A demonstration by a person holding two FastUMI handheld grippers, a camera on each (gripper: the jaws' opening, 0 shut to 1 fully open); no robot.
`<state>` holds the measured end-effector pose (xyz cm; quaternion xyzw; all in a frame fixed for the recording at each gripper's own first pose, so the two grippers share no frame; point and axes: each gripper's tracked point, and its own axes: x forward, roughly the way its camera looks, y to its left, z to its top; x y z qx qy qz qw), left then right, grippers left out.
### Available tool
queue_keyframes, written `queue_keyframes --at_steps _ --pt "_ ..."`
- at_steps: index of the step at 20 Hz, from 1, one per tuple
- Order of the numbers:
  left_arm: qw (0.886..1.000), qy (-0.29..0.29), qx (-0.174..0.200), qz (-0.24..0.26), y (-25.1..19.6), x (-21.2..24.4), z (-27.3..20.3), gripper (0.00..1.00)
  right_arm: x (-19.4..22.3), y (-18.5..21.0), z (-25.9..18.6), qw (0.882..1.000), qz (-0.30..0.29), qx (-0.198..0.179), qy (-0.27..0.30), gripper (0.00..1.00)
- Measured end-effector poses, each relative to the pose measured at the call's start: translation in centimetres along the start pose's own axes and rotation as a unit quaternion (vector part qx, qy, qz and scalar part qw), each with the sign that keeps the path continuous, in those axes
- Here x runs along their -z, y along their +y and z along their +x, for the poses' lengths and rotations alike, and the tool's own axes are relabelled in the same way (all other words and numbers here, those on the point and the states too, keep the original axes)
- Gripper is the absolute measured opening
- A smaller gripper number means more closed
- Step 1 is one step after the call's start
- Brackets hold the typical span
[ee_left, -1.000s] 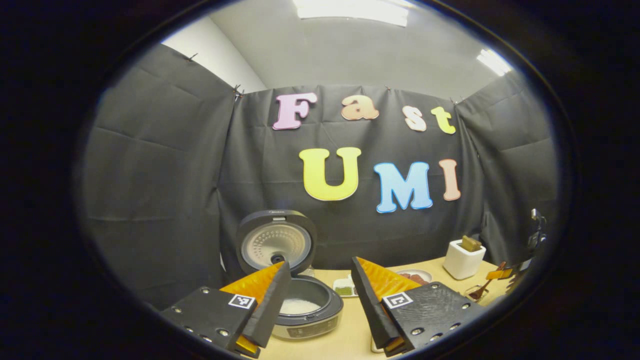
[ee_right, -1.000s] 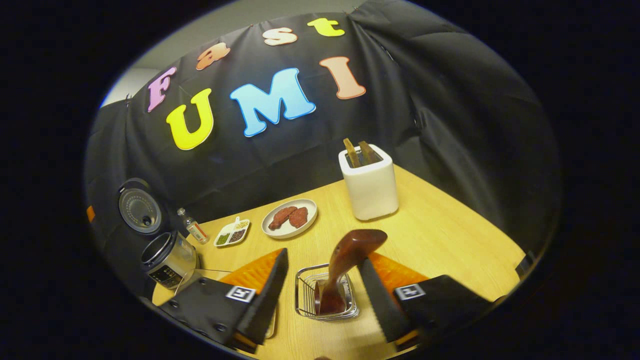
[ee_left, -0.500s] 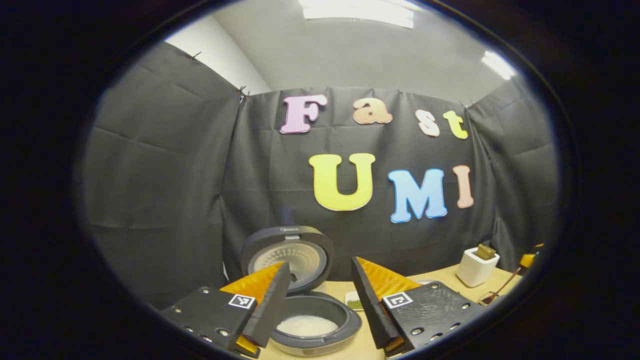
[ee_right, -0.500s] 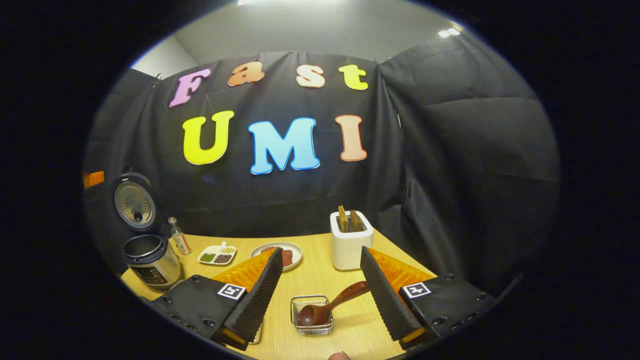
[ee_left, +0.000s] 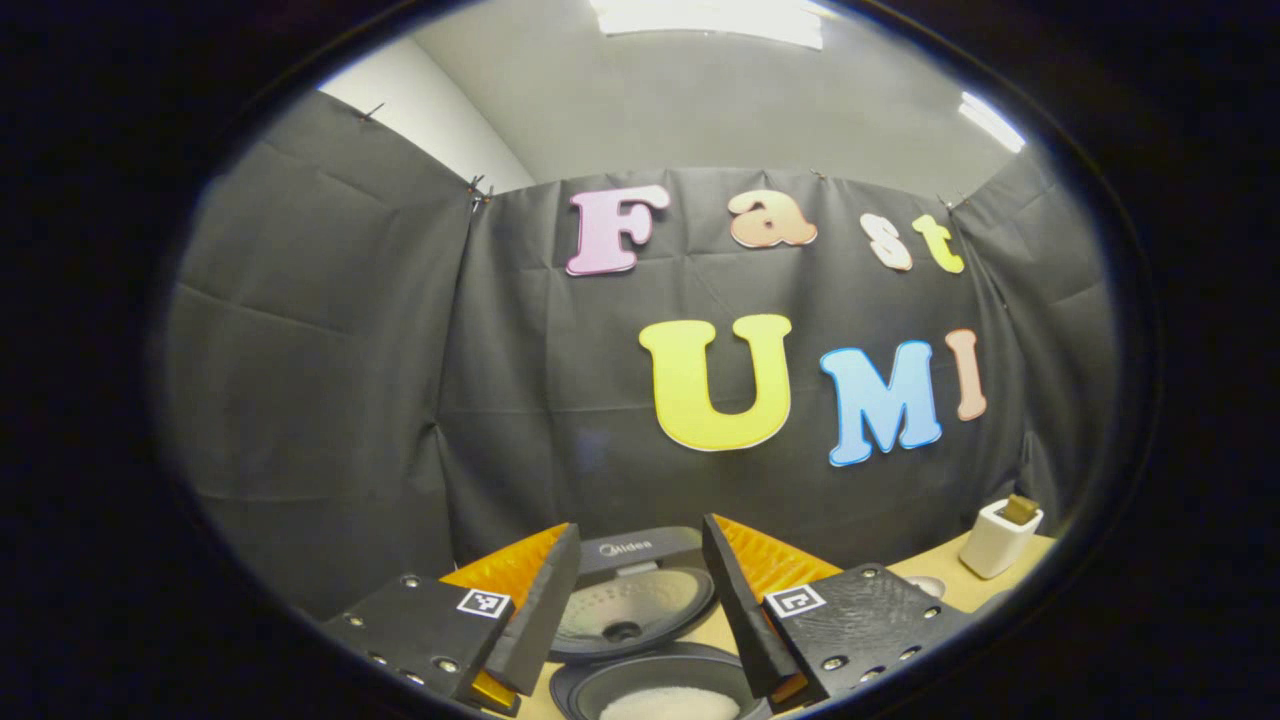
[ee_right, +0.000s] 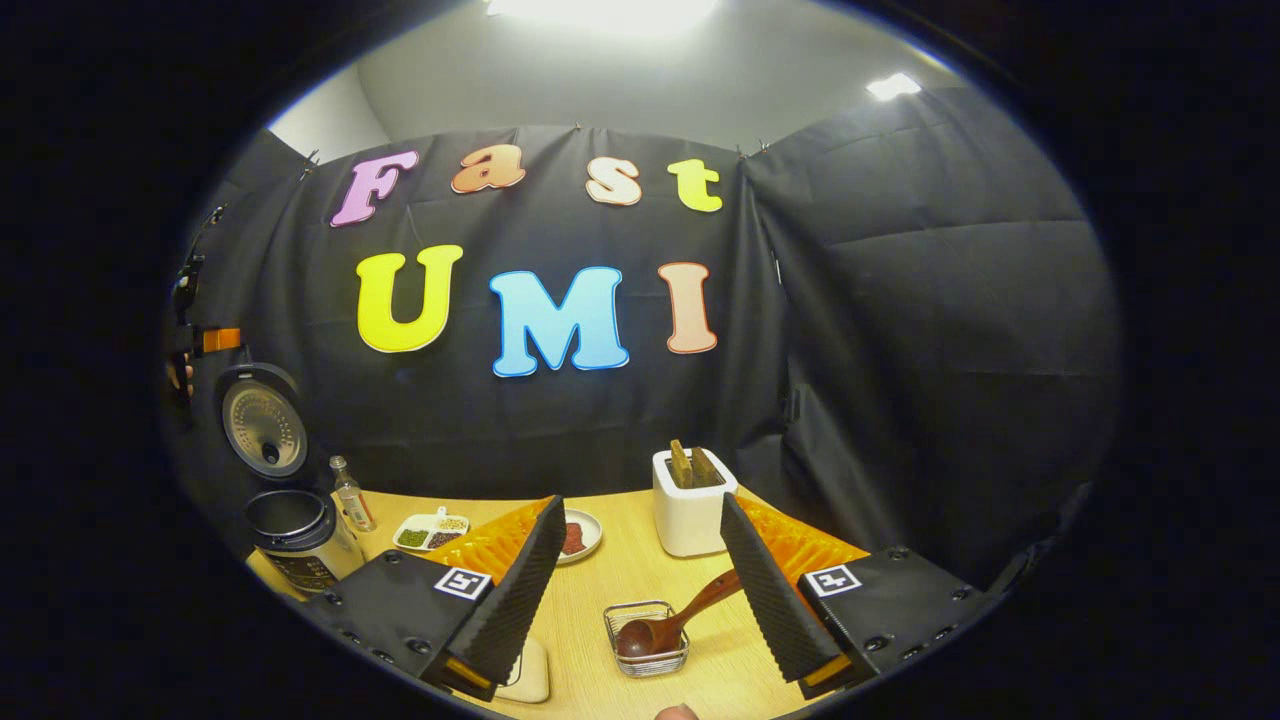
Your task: Close the left gripper, press the button to open the rice cooker; take a wooden spoon from the chopstick holder with the right hand, scoop a spoonful of rice and pour it into the rice cooker, then put the wooden spoon back into the chopstick holder.
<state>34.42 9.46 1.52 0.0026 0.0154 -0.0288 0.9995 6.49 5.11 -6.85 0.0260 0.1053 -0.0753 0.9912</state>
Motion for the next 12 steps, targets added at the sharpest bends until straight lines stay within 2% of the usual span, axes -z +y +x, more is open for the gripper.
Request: queue_keyframes --at_steps 6,9,12 --pt "0.999 0.029 -0.015 -0.008 2.1 2.7 7.6 0.76 0.6 -0.3 -0.4 1.0 -0.013 0.019 0.009 0.98" --pt "0.998 0.06 -0.019 -0.007 2.2 5.2 8.8 0.77 0.6 -0.6 -0.3 1.0 -0.013 0.018 0.013 0.98" --pt "0.998 0.049 -0.025 -0.026 2.2 5.0 8.4 0.78 0.1 -0.7 -0.1 1.0 -0.018 0.012 0.01 0.98"
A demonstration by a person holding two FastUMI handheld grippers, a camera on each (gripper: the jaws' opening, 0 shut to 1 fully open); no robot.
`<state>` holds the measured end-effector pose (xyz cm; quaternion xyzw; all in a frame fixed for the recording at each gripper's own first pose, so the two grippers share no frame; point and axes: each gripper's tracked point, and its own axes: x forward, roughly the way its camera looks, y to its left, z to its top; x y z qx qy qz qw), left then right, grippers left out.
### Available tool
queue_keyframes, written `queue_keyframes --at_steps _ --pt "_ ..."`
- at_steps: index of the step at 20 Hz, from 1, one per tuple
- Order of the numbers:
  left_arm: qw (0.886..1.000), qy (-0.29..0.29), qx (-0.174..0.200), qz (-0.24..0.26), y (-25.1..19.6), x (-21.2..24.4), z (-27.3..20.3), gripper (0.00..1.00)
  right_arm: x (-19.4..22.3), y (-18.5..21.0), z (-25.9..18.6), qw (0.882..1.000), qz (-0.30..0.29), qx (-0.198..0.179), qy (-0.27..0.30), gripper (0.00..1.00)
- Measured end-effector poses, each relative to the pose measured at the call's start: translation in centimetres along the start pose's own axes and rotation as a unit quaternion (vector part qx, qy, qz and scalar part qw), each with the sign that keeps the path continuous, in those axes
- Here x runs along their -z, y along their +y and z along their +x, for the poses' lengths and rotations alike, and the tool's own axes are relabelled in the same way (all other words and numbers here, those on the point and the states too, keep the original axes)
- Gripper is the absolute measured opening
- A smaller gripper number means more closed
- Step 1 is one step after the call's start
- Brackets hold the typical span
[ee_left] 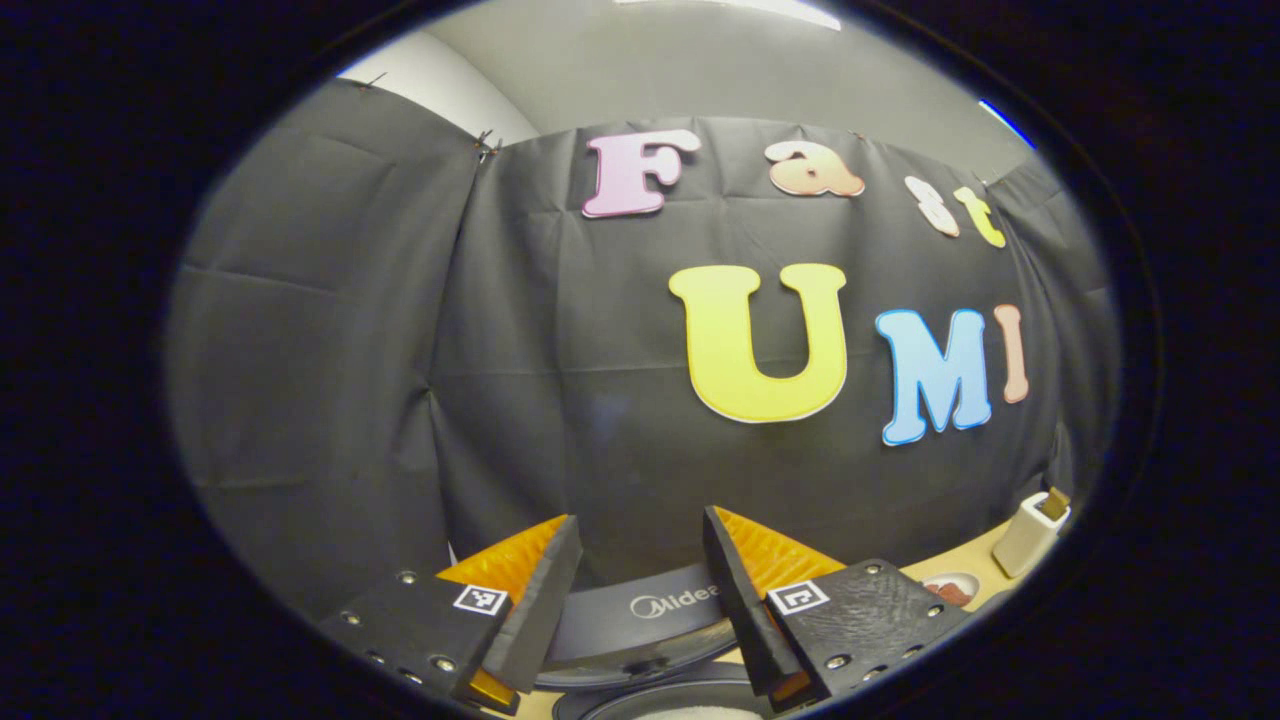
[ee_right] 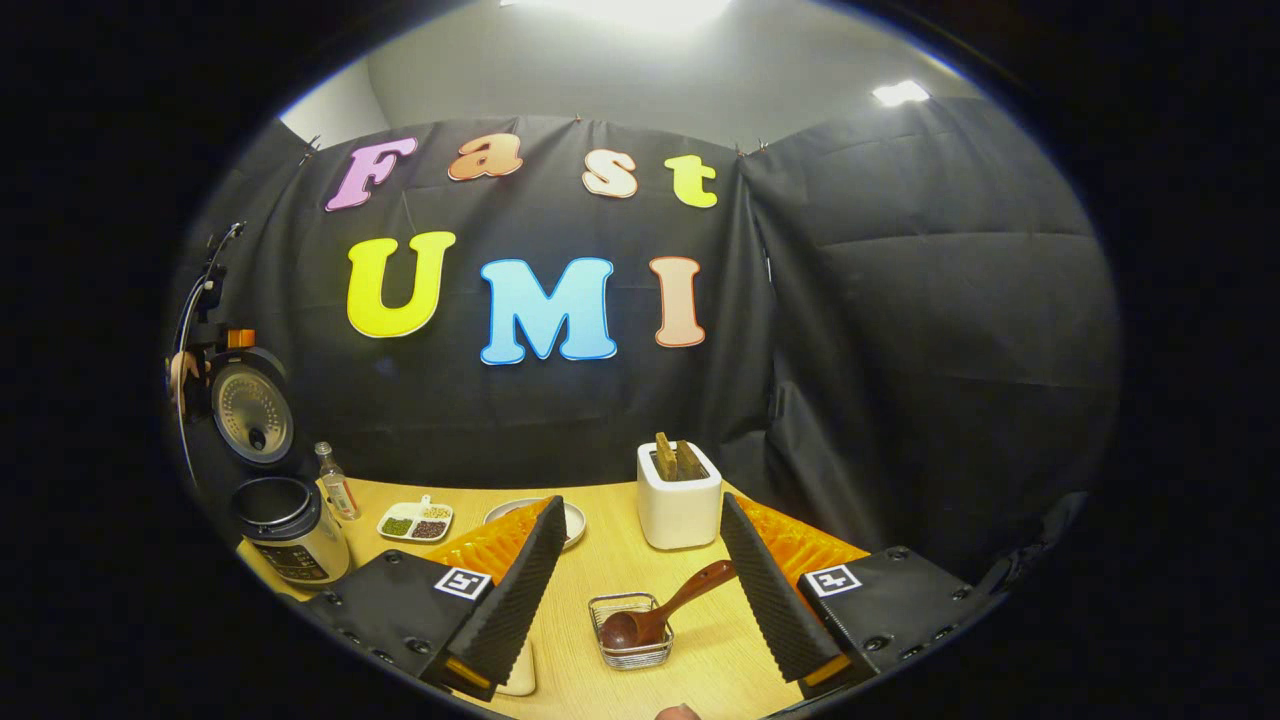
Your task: Close the left gripper, press the button to open the rice cooker; take a wooden spoon from the chopstick holder with the right hand, scoop a spoonful of rice and pour it into the rice cooker, then put the wooden spoon back into the chopstick holder.
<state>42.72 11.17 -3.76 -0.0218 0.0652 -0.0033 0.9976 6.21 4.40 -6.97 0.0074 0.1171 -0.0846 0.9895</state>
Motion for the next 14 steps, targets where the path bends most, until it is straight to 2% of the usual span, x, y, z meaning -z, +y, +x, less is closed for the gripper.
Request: queue_keyframes --at_steps 7,14 --pt "1.0 0.015 0.005 -0.001 -2.3 1.5 -5.2 0.79 -0.6 -0.5 0.0 0.999 -0.008 -0.035 -0.004 0.98" --pt "0.999 0.037 0.012 0.003 -5.2 5.7 -11.9 0.79 -1.2 -2.0 -0.6 0.998 -0.011 -0.066 -0.009 0.98"
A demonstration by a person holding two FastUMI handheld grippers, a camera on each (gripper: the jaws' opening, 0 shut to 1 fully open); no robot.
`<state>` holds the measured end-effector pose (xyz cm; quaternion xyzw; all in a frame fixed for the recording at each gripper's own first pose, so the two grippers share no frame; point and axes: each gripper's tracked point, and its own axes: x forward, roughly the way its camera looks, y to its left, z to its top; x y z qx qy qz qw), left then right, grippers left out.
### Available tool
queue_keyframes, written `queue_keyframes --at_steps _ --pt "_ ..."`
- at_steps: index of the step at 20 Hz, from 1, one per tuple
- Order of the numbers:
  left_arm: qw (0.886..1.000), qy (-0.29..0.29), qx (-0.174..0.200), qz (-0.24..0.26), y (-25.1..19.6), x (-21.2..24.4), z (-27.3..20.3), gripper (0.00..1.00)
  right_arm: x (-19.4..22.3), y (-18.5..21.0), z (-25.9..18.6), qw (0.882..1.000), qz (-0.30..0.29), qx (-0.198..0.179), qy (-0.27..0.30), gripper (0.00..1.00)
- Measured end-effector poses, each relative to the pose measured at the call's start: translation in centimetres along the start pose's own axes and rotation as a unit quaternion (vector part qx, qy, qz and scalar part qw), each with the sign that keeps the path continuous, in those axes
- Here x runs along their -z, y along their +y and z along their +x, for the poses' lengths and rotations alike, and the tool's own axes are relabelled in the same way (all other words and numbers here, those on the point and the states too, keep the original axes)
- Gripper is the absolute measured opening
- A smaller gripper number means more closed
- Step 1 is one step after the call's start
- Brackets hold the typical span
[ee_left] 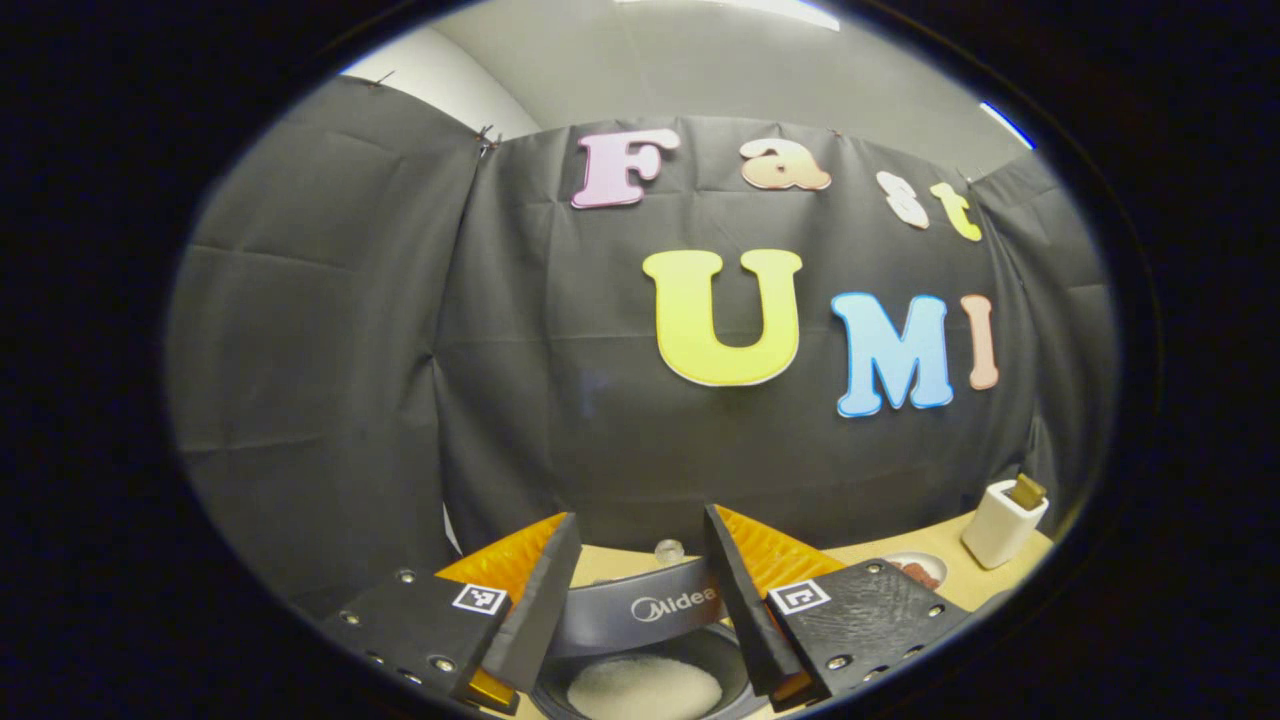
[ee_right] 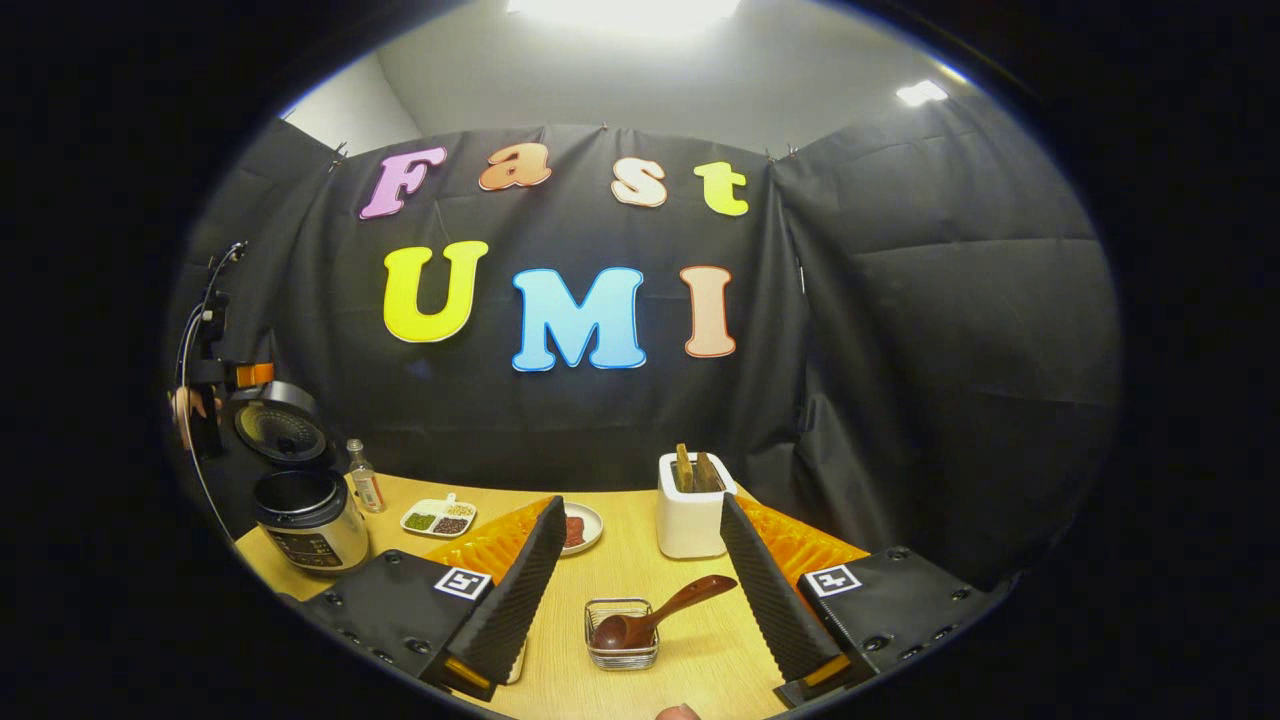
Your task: Close the left gripper, press the button to open the rice cooker; take a wooden spoon from the chopstick holder with the right hand, scoop a spoonful of rice and pour it into the rice cooker, then put the wooden spoon back into the chopstick holder.
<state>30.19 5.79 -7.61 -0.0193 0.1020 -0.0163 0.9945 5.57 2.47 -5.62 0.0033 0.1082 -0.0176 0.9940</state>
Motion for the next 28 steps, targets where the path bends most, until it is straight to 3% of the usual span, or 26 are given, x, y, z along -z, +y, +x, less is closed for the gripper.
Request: queue_keyframes --at_steps 16,26,28 --pt "0.999 0.046 -0.018 -0.002 -3.6 11.5 -6.3 0.8 -0.2 -4.4 -1.4 1.0 -0.007 -0.005 0.0 0.98" --pt "0.995 0.094 -0.026 0.012 -4.2 17.6 -6.9 0.8 0.2 -4.1 -1.2 1.0 -0.01 -0.008 0.005 0.98" --pt "0.996 0.078 -0.029 0.019 -4.0 17.4 -7.4 0.84 0.2 -4.1 -1.2 1.0 -0.011 -0.009 0.005 0.98"
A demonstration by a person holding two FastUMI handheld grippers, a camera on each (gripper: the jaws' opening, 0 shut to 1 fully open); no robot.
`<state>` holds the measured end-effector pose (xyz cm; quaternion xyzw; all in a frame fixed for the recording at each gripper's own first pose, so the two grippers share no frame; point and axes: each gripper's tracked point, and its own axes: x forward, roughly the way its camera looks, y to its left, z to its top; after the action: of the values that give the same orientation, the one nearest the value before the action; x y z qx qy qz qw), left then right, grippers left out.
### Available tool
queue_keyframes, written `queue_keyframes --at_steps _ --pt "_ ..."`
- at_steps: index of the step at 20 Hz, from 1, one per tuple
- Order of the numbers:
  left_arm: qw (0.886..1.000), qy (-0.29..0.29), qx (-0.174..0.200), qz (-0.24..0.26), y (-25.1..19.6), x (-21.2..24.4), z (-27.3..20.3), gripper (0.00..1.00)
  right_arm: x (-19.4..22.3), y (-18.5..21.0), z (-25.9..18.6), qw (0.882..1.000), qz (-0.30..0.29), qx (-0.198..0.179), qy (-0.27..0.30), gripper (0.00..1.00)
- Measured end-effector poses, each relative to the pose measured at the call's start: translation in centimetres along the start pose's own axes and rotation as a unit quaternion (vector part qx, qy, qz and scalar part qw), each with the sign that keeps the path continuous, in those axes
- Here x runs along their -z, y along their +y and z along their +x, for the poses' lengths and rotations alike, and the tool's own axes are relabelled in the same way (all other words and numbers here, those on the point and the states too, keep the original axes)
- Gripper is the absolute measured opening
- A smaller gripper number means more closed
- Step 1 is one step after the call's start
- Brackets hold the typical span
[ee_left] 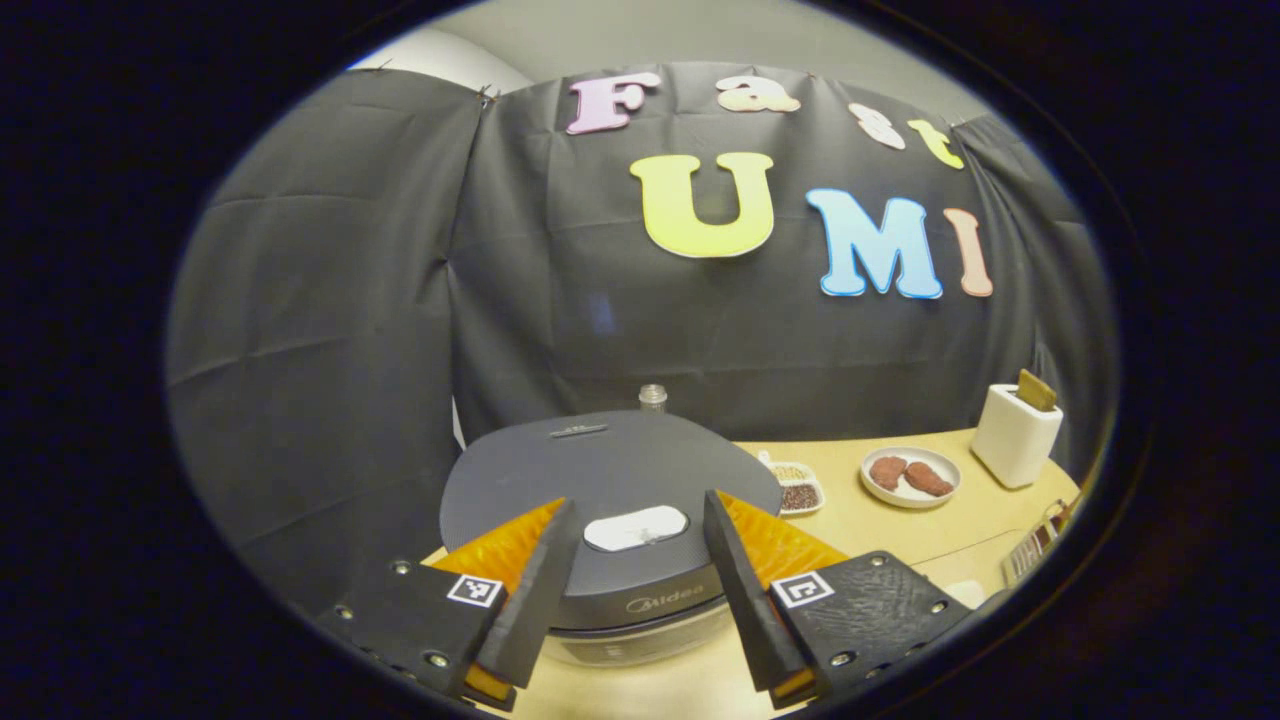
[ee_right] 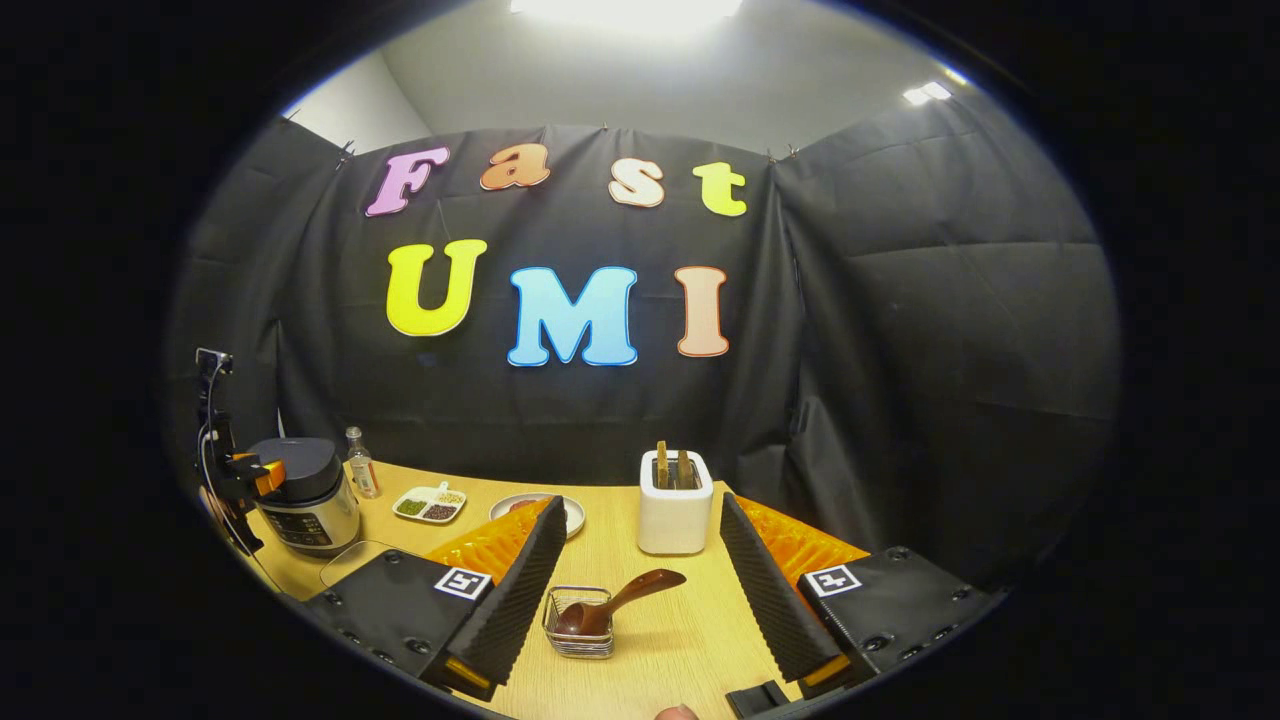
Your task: Close the left gripper, press the button to open the rice cooker; take a wooden spoon from the chopstick holder with the right hand, scoop a spoonful of rice and pour it into the rice cooker, then put the wooden spoon back into the chopstick holder.
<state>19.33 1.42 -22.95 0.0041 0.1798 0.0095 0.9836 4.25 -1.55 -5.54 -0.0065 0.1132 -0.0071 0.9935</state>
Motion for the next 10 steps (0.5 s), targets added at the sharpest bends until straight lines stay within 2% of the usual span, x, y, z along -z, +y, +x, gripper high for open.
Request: queue_keyframes --at_steps 3,4,5,8,10 --pt "1.0 0.007 -0.003 -0.011 -0.2 0.8 0.5 0.82 0.0 -0.2 -0.1 1.0 0.001 0.0 -0.001 0.98" --pt "1.0 -0.009 -0.001 -0.009 -0.2 0.8 0.0 0.82 0.0 -0.2 -0.1 1.0 0.003 -0.001 -0.002 0.98" --pt "1.0 -0.012 0.001 -0.006 -0.2 0.6 0.0 0.84 0.0 -0.3 -0.2 1.0 0.006 -0.003 -0.004 0.98" --pt "1.0 -0.011 0.01 0.003 -0.8 -0.7 -0.5 0.82 -0.4 -0.6 -0.5 1.0 0.011 -0.011 -0.009 0.98" --pt "0.999 -0.031 0.012 -0.005 -1.5 -3.2 -2.3 0.81 -1.1 -1.1 -0.9 1.0 0.012 -0.017 -0.02 0.98"
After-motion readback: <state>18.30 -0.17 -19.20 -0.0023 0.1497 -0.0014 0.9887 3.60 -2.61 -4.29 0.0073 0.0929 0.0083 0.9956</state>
